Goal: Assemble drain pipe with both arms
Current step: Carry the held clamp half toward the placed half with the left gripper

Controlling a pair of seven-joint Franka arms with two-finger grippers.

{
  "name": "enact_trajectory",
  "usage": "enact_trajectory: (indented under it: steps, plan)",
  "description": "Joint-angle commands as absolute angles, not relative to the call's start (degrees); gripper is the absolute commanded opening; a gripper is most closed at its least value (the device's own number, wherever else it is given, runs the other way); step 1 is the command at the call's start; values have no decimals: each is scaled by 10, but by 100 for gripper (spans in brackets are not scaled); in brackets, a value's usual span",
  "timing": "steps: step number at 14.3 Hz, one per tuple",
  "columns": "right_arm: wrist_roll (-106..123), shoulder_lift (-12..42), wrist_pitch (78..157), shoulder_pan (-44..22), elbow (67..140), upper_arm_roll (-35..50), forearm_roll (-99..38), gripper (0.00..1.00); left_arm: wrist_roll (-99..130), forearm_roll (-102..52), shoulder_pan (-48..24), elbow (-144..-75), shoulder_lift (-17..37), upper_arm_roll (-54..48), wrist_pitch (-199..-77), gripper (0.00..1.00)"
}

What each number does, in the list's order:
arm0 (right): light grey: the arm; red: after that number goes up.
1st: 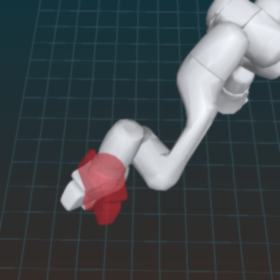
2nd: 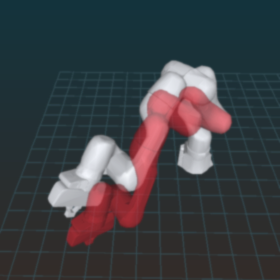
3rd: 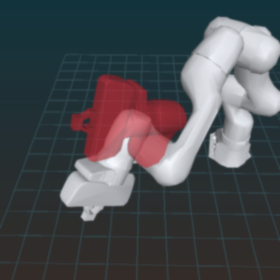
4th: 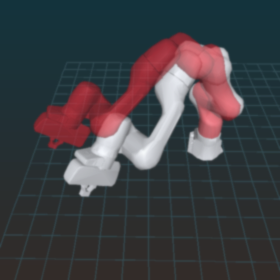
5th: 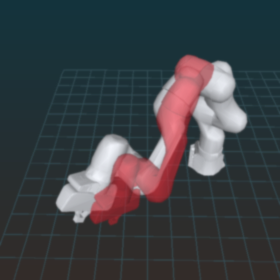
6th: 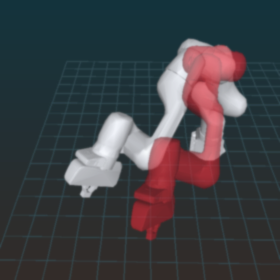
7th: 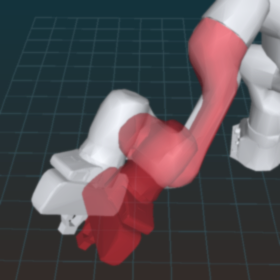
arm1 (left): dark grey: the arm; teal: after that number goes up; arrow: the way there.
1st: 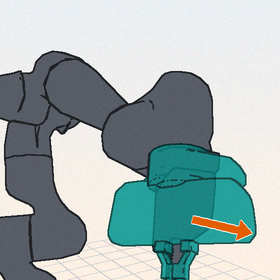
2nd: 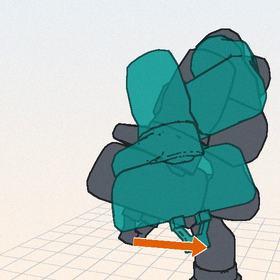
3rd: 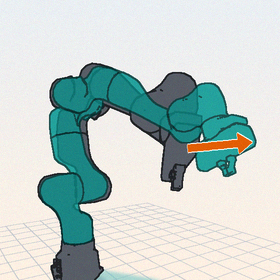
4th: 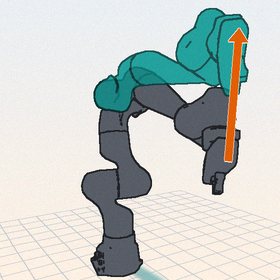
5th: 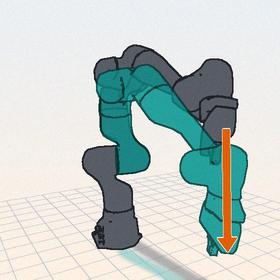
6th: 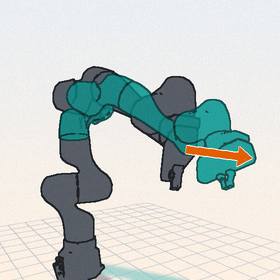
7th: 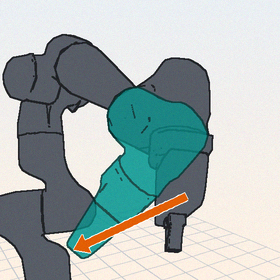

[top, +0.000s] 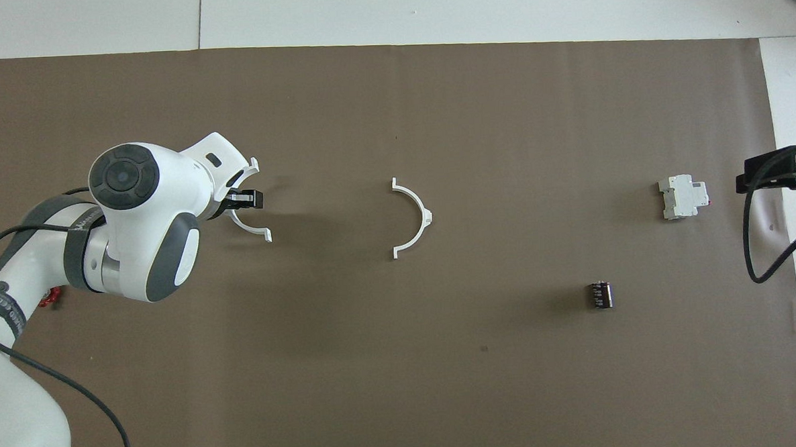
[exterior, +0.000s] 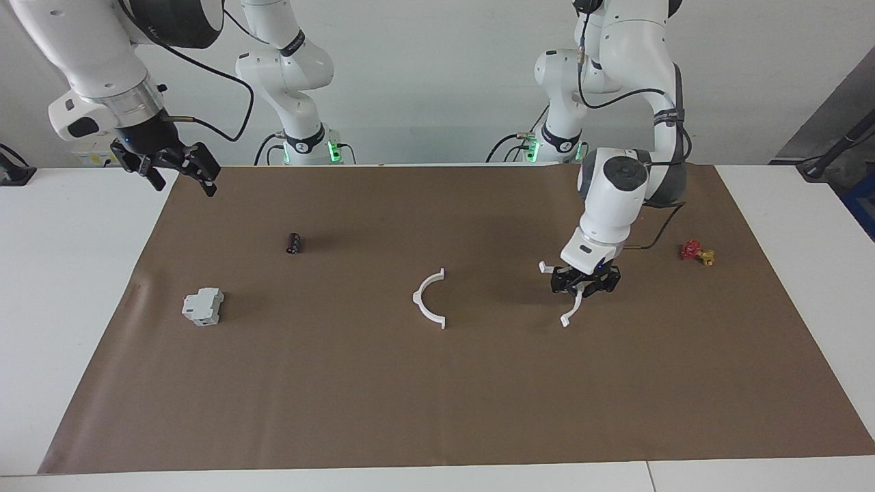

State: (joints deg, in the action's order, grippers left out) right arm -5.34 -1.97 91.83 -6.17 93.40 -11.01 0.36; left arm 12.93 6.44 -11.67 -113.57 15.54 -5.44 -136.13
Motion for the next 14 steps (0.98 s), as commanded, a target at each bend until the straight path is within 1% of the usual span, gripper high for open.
enact_trajectory:
  steps: [1,3,5,9,14]
  plan:
    - [-43,-32,916,-61,947,-110,-2,100,149,91,-127,-1087,206,-69,-1355,0]
    - [-43,-32,915,-61,947,-110,-2,100,170,107,-150,-1070,226,-69,-1350,0]
    - [-43,-32,916,-61,947,-110,-2,100,205,108,-177,-1066,233,-68,-1349,0]
    - [-43,-32,916,-61,947,-110,-2,100,242,118,-189,-1050,233,-79,-1314,0]
    - [-43,-32,916,-61,947,-110,-2,100,270,135,-194,-1049,235,-89,-1315,0]
